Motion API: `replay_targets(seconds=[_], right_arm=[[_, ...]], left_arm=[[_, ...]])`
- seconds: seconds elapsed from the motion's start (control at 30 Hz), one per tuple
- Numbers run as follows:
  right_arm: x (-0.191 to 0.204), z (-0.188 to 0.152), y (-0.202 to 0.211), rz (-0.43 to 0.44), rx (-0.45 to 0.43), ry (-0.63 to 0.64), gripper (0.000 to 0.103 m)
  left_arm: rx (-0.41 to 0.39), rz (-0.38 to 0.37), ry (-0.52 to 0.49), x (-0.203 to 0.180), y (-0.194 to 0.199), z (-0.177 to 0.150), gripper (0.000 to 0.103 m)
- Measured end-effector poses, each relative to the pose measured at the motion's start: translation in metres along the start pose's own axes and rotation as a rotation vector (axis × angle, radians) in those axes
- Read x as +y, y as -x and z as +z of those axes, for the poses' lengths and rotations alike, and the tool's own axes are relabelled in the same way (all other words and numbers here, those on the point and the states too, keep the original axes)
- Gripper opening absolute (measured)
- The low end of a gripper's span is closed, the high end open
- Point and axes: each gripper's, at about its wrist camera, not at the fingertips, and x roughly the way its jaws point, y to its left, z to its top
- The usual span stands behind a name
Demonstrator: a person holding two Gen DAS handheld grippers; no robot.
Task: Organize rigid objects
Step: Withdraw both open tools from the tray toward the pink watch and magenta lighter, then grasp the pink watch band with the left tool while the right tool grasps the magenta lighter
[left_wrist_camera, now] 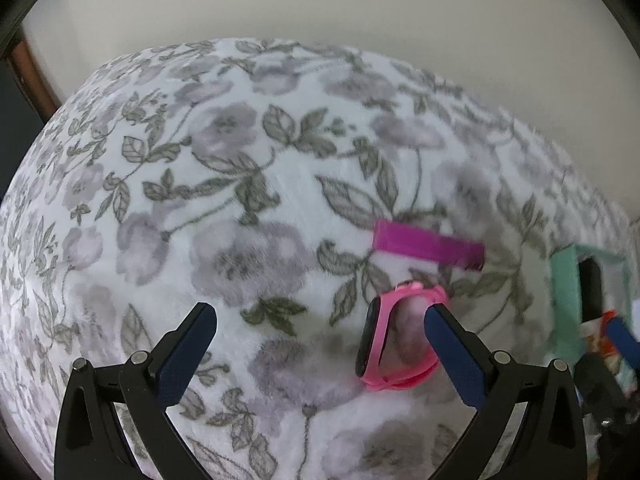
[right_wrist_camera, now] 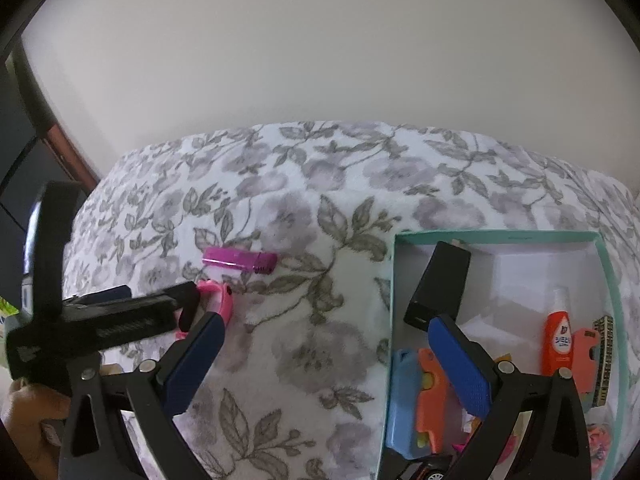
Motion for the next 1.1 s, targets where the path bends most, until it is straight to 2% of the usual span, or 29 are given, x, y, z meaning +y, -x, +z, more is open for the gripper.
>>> replay_targets(seconds=[0.07,0.2,0.3,0.43,0.57,0.87,1.1], right_arm=[[0.000,0.000,-0.001,-0.003,0.001,0.002,0.103],[-0.002,0.000,-0.001,-0.001,0.003,-0.007,0.103],[-0.003,0.001,-0.001,-0.001,0.002,-0.010,0.103],[0.000,0.000,-0.001,0.007,-0.002,0.002,0.103],[0.007,-0.001,-0.003,0.012,-0.012,0.035,0.103],[0.038,-0.008,-0.008,0.057,-0.049,0.136,0.102],[0.065,0.002,-0.033,0.085,-0.002,0.198,0.096]], left_arm=[[0.004,0.033,-0.027,-0.004,-0.005,-0.002,0.103],[-0.013,0.166,-0.086,-0.008,-0.013,-0.006,0.103],[-0.037,0.185,-0.077,-0.005,-0.011,-0.007,0.103],[-0.090,0.304,-0.082,0.004,-0.005,-0.005,0.103],[-0.089,0.334,-0.032,0.023,-0.006,-0.002,0.103],[-0.050,0.282,0.054,0.051,-0.005,-0.004,0.103],[-0.020,0.211,0.095,0.063,-0.005,-0.007,0.103]])
